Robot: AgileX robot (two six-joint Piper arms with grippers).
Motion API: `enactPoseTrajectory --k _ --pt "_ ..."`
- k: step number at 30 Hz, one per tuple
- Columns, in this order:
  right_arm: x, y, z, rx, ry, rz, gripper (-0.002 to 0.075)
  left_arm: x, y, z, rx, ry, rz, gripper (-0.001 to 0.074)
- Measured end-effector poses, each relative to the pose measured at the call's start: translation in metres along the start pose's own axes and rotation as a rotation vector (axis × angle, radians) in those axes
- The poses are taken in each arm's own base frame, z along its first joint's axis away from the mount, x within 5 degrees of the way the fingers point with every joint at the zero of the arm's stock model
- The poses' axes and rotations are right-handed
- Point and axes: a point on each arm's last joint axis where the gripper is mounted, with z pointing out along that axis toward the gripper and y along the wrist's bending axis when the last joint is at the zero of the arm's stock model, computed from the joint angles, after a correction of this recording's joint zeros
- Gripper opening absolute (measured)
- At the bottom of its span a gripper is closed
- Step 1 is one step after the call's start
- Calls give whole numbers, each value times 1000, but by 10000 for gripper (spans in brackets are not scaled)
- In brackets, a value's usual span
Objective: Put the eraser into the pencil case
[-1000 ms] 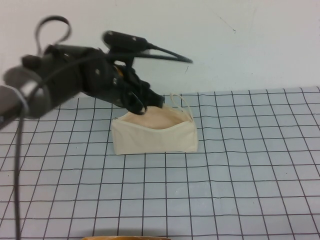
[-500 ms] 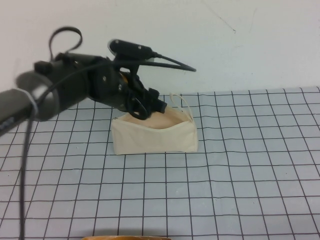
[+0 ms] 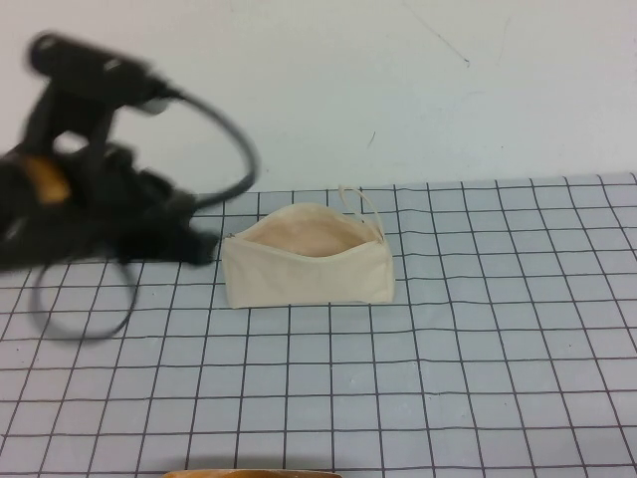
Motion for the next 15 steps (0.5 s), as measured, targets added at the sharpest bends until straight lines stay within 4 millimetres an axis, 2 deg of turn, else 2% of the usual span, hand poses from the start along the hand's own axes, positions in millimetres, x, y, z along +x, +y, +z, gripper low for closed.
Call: enactPoseTrajectory --k 3,7,15 --pt "0 0 0 0 0 0 -3 22 -2 -35 -2 -63 -18 8" --pt "0 0 0 0 0 0 -3 53 -4 -70 0 -121 -31 8" --pt "0 0 0 0 0 0 -3 106 -4 -115 -46 -117 31 8"
